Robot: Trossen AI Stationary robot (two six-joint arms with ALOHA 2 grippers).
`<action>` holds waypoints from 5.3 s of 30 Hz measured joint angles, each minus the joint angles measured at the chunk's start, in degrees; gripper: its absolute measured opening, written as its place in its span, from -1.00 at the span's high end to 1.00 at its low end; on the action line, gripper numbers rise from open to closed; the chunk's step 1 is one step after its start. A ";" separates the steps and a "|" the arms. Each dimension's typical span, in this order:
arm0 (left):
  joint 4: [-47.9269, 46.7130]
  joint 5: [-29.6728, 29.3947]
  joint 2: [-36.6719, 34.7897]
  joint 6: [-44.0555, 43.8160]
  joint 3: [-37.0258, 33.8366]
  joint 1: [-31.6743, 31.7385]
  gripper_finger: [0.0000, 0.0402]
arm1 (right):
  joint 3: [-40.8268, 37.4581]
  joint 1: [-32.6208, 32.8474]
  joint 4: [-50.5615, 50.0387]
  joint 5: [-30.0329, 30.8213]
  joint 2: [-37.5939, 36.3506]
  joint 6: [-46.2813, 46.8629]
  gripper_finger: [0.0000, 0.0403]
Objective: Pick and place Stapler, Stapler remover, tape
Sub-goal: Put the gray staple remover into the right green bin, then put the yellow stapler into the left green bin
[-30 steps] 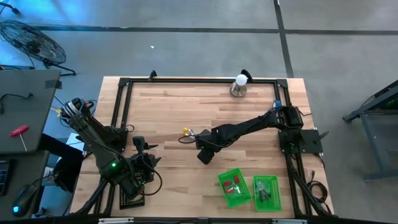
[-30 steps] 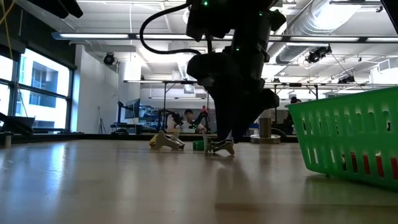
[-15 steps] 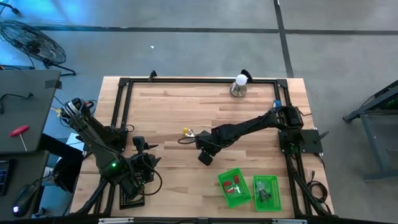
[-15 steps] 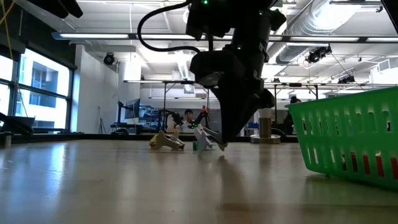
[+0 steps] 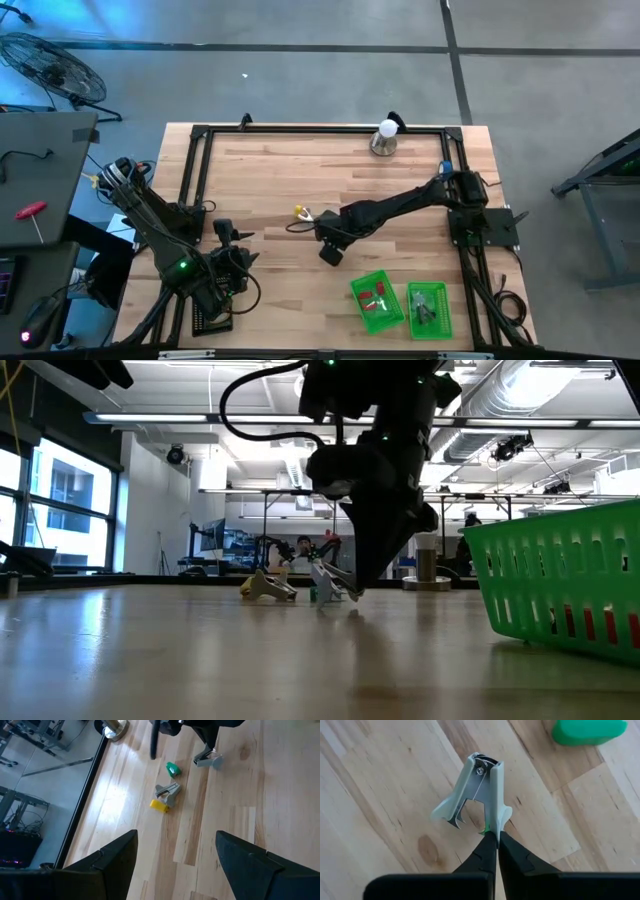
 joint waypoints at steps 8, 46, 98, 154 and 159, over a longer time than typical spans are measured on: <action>-0.01 0.01 0.00 0.00 0.00 0.00 -0.29 | 0.32 1.83 -0.49 1.50 0.00 -0.72 1.00; 0.00 -2.09 0.00 -1.07 0.00 0.01 -0.29 | 34.73 44.45 -51.06 15.00 -0.11 63.16 1.00; 3.17 -6.25 0.02 2.60 -0.02 0.04 -0.29 | 23.28 47.85 -48.63 7.04 -0.18 74.23 0.58; 37.97 56.70 3.42 67.56 -12.57 53.02 -0.29 | 26.25 43.44 -39.85 45.14 -0.17 36.25 0.32; 43.76 56.35 5.38 68.46 -16.28 54.57 -0.29 | 26.23 43.48 -39.63 46.21 -0.13 35.82 0.32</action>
